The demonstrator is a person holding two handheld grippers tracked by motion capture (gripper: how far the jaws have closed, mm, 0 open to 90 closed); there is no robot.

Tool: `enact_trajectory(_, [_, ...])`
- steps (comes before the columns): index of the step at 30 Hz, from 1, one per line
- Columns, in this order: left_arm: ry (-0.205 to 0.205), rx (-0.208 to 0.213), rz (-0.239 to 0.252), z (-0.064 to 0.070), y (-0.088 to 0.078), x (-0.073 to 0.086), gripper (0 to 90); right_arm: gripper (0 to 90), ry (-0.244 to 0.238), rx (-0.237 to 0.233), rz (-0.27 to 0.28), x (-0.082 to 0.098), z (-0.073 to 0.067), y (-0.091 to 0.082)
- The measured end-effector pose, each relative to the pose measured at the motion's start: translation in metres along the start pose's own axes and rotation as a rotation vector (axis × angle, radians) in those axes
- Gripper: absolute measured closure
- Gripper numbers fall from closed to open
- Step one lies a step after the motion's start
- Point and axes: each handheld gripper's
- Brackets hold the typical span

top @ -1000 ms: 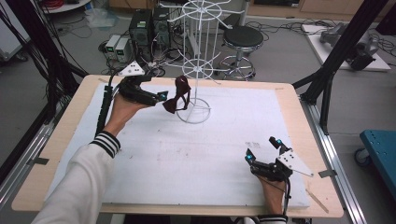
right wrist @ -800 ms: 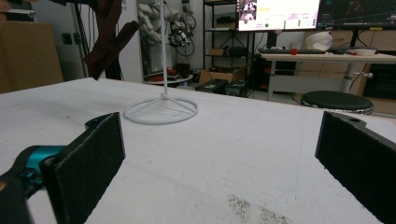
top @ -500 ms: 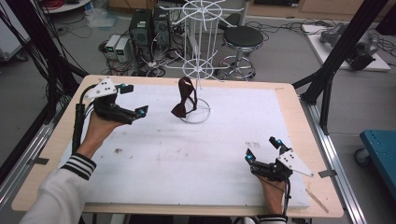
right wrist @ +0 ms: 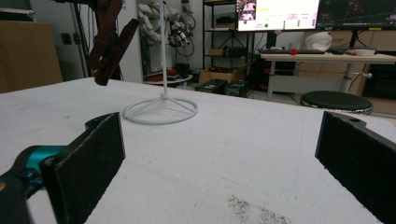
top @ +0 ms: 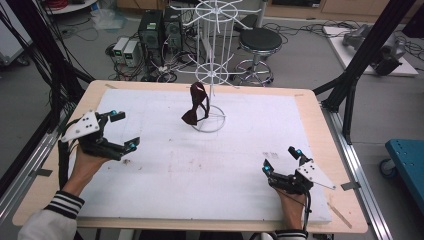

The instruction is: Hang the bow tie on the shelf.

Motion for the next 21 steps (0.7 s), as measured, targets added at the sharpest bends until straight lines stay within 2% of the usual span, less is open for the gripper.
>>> enact_trajectory(3, [0.002,-0.014,0.022,0.005,-0.014,0.012,1.7,0.7,-0.005,0.001,0.001,0.0,0.0,0.0])
enact_trajectory(7, [-0.02,-0.027,0.029,0.01,-0.029,0.03,1.7,0.7,-0.008,0.002,0.002,0.0,0.0,0.0])
enact_trajectory(9, [-0.039,-0.041,0.029,0.013,-0.035,0.039,1.7,0.7,-0.007,0.0,0.002,0.0,-0.001,0.0])
enact_trajectory(12, [-0.041,-0.069,0.047,0.017,-0.045,0.052,1.7,0.7,-0.008,-0.001,0.002,0.0,-0.001,0.0])
enact_trajectory(17, [-0.082,-0.105,0.101,0.02,-0.056,0.072,1.7,0.7,-0.007,-0.001,0.002,0.0,-0.001,0.0])
enact_trajectory(21, [-0.088,-0.126,0.105,0.022,-0.058,0.082,1.7,0.7,-0.009,-0.001,0.001,0.0,-0.001,0.0])
Point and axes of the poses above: each handheld gripper's, and its own axes: y roughly forward along the jaws, x roughly out of its underside, z roughly to its right, and after that the axes turned 4 degrees about z, right-handed
